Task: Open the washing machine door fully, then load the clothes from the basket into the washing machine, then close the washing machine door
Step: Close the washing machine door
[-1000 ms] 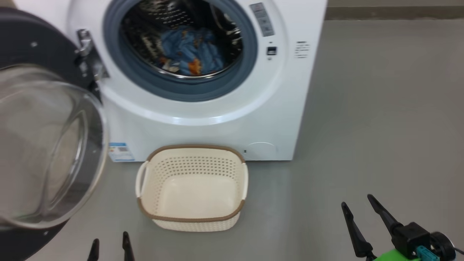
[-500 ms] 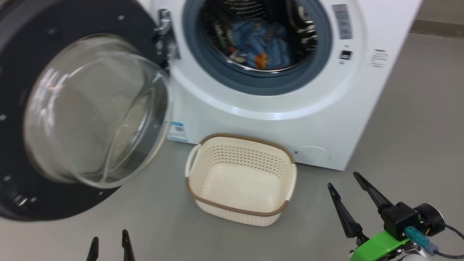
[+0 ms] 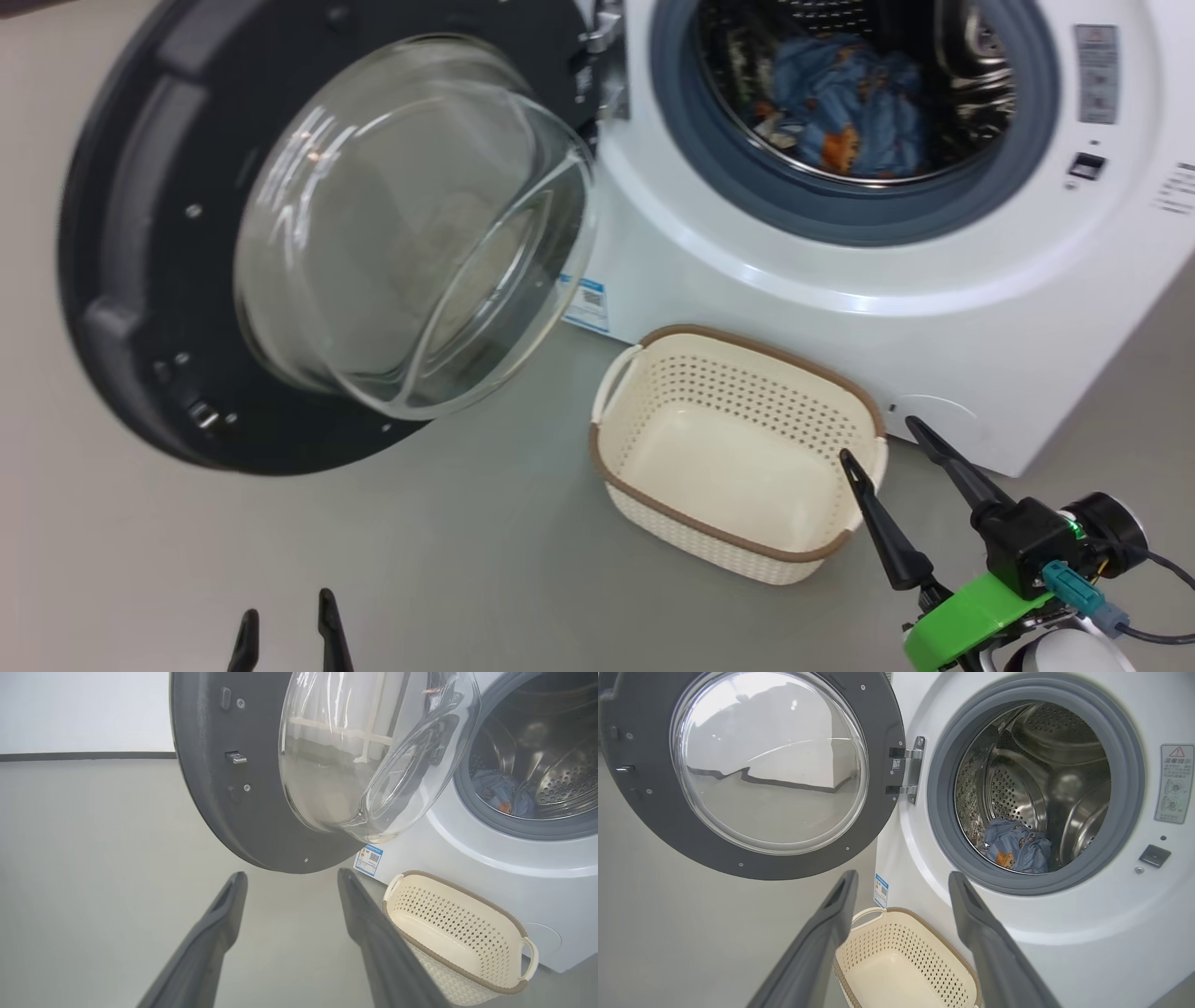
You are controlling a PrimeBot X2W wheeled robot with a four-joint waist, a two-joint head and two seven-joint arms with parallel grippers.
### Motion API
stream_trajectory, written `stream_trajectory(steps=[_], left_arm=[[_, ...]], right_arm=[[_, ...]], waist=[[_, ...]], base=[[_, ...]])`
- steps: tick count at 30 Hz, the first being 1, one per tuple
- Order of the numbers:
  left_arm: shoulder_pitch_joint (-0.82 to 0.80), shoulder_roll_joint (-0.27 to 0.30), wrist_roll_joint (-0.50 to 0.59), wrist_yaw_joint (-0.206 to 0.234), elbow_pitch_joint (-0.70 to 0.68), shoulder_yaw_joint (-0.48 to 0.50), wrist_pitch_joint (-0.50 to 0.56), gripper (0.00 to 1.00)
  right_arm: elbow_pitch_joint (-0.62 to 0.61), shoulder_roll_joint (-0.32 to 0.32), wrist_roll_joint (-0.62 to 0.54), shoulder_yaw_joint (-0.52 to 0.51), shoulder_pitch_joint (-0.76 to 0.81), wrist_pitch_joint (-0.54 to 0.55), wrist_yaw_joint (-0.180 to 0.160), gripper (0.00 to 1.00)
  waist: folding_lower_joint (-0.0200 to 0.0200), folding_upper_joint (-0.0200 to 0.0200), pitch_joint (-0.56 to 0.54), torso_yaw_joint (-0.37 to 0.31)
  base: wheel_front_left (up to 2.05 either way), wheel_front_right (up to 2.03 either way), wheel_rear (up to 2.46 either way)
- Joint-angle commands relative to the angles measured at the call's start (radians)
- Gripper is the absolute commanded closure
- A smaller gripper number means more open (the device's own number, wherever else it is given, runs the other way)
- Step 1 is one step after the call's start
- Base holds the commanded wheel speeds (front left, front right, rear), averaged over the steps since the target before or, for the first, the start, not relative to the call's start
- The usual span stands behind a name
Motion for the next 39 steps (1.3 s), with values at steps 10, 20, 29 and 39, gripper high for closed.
stream_trajectory(steps=[10, 20, 29, 39], left_arm=[[-0.024, 0.009, -0.014, 0.027, -0.057, 0.041, -0.006, 0.00], [-0.013, 0.009, -0.074, 0.042, -0.099, 0.106, -0.006, 1.00], [-0.157, 0.009, -0.341, -0.111, -0.101, 0.501, -0.006, 1.00], [-0.529, 0.204, -0.585, -0.195, 0.177, 0.710, 0.105, 1.00]], right_arm=[[-0.016, -0.014, 0.006, 0.041, -0.063, -0.005, 0.002, 0.00], [-0.007, -0.011, 0.016, 0.061, -0.066, -0.005, 0.002, 0.00], [-0.007, 0.005, 0.018, 0.054, -0.040, -0.005, 0.002, 0.00], [-0.015, 0.023, 0.013, 0.034, -0.014, -0.005, 0.002, 0.00]], waist=[[0.0000, 0.0000, 0.015, 0.048], [0.0000, 0.0000, 0.020, 0.052], [0.0000, 0.0000, 0.018, 0.050], [0.0000, 0.0000, 0.025, 0.020]], base=[[0.00, 0.00, 0.00], [0.00, 0.00, 0.00], [0.00, 0.00, 0.00], [0.00, 0.00, 0.00]])
